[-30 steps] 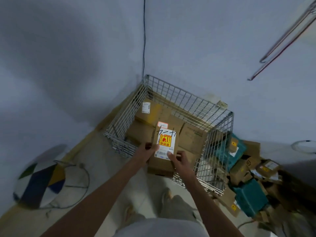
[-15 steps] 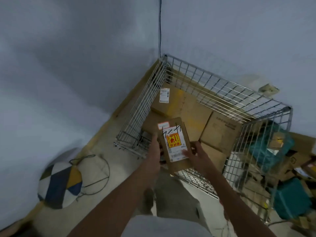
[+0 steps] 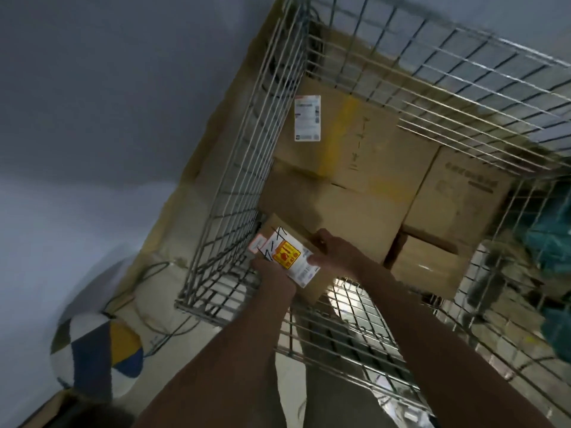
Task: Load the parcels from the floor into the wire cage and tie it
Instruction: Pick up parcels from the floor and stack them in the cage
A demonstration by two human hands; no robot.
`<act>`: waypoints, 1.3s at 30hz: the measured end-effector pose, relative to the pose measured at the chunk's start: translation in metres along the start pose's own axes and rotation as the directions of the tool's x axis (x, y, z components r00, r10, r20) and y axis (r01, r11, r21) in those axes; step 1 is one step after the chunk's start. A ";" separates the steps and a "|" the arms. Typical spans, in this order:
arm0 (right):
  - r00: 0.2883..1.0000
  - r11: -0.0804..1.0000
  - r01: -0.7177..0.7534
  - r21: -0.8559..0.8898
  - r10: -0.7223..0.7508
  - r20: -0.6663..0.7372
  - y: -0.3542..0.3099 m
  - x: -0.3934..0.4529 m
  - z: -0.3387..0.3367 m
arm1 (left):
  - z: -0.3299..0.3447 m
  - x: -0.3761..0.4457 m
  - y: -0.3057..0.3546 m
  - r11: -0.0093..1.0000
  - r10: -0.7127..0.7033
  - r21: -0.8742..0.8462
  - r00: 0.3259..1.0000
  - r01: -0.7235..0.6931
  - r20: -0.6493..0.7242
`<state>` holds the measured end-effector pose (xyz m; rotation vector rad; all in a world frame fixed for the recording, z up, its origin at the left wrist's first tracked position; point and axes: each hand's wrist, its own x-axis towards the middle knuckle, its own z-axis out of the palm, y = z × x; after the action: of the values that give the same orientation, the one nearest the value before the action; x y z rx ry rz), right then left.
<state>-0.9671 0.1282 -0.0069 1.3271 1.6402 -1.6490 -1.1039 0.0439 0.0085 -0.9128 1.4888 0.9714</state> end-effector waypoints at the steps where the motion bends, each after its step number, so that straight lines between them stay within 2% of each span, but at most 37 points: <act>1: 1.000 1.000 0.001 -0.018 -0.001 0.015 0.001 0.019 0.006 | 0.000 0.011 0.005 0.999 -0.046 0.011 0.998 0.047 -0.032; 3: 1.000 0.999 0.008 -0.034 -0.007 0.029 0.006 0.055 0.020 | -0.008 0.044 0.003 0.993 -0.070 0.076 0.980 0.086 -0.187; 5: 0.999 0.999 0.021 -0.024 -0.021 0.035 0.007 0.082 0.033 | -0.011 0.073 0.000 0.951 0.028 0.302 0.956 0.065 -0.293; 6: 0.999 1.000 0.027 -0.016 -0.027 0.036 0.008 0.092 0.037 | -0.013 0.088 0.000 0.946 0.020 0.314 0.947 0.085 -0.320; 8: 0.999 0.999 0.033 -0.027 -0.032 0.038 0.015 0.112 0.047 | -0.018 0.111 0.012 0.990 -0.009 0.130 0.964 0.045 -0.264; 9: 0.999 0.999 0.033 -0.035 -0.031 0.045 0.020 0.121 0.052 | -0.022 0.131 0.011 0.994 0.001 0.106 0.960 0.030 -0.281; 10: 0.998 0.999 0.031 -0.031 -0.029 0.055 0.026 0.131 0.058 | -0.029 0.154 0.007 1.000 0.023 0.008 0.956 -0.021 -0.291; 13: 0.999 1.000 0.020 0.010 -0.020 0.048 0.044 0.158 0.075 | -0.046 0.213 -0.002 0.993 0.112 0.063 0.962 -0.100 -0.247; 16: 0.999 0.999 0.048 0.008 -0.048 -0.016 0.063 0.183 0.085 | -0.031 0.204 -0.003 0.971 0.053 0.238 0.973 0.002 -0.223; 18: 0.999 0.998 0.045 0.037 -0.043 -0.032 0.073 0.195 0.091 | -0.026 0.234 -0.013 0.853 0.184 0.522 0.931 0.009 -0.316; 19: 0.998 0.999 0.042 0.033 -0.041 -0.039 0.076 0.200 0.094 | -0.027 0.237 -0.013 0.843 0.203 0.538 0.932 -0.010 -0.301; 20: 0.998 0.999 0.047 0.010 -0.046 -0.049 0.078 0.205 0.097 | -0.034 0.238 -0.009 0.862 0.202 0.504 0.946 -0.050 -0.253; 21: 0.997 0.998 0.056 -0.028 -0.058 -0.058 0.079 0.208 0.099 | -0.030 0.237 -0.005 0.925 0.175 0.374 0.950 -0.069 -0.258; 23: 0.994 0.994 0.085 -0.066 -0.089 -0.067 0.075 0.206 0.100 | -0.025 0.237 -0.008 0.996 0.092 0.014 0.960 -0.092 -0.266; 25: 0.992 0.994 0.104 -0.037 -0.107 -0.071 0.073 0.193 0.100 | -0.020 0.216 -0.010 0.991 0.095 -0.068 0.952 -0.119 -0.291; 26: 0.990 0.993 0.113 -0.017 -0.114 -0.084 0.073 0.182 0.099 | -0.016 0.197 -0.008 0.993 0.072 -0.069 0.959 -0.094 -0.275; 28: 0.988 0.995 0.102 0.022 -0.098 -0.116 0.074 0.154 0.093 | -0.013 0.163 -0.014 0.995 0.093 0.063 0.948 -0.077 -0.305; 30: 0.989 0.996 0.051 0.077 -0.040 -0.142 0.081 0.125 0.086 | -0.006 0.138 -0.027 0.949 0.167 0.311 0.924 -0.056 -0.343; 33: 0.991 0.987 -0.028 0.155 0.048 -0.126 0.102 0.081 0.071 | 0.009 0.105 -0.049 0.972 0.002 0.233 0.982 0.043 -0.190; 35: 0.990 0.978 -0.060 0.198 0.083 -0.111 0.124 0.056 0.060 | 0.021 0.093 -0.077 0.985 -0.001 0.169 0.998 0.013 -0.068; 37: 0.984 0.980 -0.138 0.141 0.152 -0.092 0.151 0.037 0.052 | 0.025 0.092 -0.109 0.966 -0.022 0.254 0.997 0.041 -0.076; 39: 0.975 0.979 -0.189 0.079 0.197 -0.107 0.181 0.031 0.049 | 0.030 0.092 -0.137 0.964 -0.122 0.223 0.987 0.142 -0.101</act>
<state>-0.8413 0.0588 -0.1312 1.5883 1.4748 -1.5517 -0.9777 0.0170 -0.0983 -0.8822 1.5555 0.6539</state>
